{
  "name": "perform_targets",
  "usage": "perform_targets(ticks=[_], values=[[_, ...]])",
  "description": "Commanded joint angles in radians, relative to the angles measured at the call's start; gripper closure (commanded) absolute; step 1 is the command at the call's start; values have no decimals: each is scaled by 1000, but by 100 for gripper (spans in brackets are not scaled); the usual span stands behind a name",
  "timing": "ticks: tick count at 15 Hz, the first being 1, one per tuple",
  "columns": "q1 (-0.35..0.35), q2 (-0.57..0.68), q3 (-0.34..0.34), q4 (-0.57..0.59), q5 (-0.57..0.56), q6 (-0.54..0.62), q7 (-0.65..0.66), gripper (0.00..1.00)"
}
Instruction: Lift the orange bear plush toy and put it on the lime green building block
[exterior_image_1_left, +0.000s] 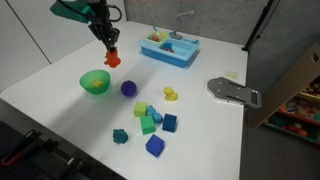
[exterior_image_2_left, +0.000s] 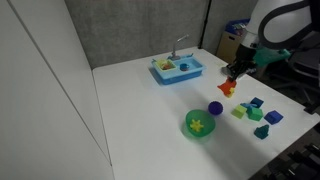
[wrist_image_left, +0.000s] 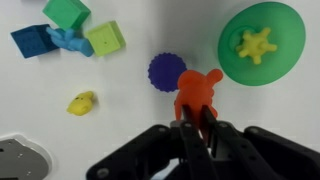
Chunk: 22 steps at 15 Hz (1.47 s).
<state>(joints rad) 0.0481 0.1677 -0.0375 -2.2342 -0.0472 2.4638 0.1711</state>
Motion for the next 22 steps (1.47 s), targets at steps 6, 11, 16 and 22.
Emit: perform_targets(ticks=[6,11,16,22], values=[[-77,-19,-97,-55,-160,-29,75,96],[-109,5,-136,-87,-209,-27,78,96],[-105,58,-149,-85,-257,-16,86,96],[-78,137,-153,-50,-308,-15,121,96]])
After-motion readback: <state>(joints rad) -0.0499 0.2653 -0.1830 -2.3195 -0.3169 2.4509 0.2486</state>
